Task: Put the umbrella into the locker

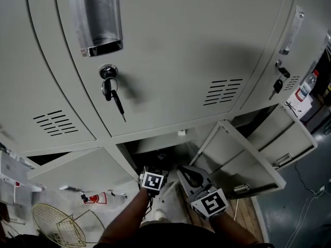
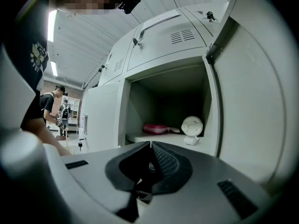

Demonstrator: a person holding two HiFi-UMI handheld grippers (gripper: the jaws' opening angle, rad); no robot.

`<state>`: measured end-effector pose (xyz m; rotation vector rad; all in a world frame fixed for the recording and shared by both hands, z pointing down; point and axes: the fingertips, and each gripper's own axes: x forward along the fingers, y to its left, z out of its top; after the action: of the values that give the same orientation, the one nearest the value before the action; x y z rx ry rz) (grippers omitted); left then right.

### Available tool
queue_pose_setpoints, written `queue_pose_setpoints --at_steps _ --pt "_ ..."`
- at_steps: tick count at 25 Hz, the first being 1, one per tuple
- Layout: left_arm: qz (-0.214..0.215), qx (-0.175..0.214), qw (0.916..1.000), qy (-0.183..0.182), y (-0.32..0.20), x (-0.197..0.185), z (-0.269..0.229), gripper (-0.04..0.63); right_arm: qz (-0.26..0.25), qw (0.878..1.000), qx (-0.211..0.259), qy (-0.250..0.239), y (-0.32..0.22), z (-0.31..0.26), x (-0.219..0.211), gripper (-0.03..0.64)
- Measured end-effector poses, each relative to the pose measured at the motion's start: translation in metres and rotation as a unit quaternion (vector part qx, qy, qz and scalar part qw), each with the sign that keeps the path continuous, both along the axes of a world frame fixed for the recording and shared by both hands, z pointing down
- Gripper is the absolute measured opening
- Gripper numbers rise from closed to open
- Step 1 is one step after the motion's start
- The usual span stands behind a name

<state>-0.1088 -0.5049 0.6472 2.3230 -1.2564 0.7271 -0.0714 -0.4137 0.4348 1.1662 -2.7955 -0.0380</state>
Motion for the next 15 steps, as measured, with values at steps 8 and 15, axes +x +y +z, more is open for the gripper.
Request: queue_pose_setpoints --at_steps 8,15 --pt "-0.014 -0.047 0.9988 0.011 -0.015 -0.003 0.013 0.313 0.003 1.0 0.006 0.007 -0.001 0.0 -0.002 0.031" --pt "-0.023 -0.017 0.9996 -0.005 -0.029 -0.001 0.005 0.324 0.006 1.0 0.006 0.008 -0.004 0.0 -0.002 0.031"
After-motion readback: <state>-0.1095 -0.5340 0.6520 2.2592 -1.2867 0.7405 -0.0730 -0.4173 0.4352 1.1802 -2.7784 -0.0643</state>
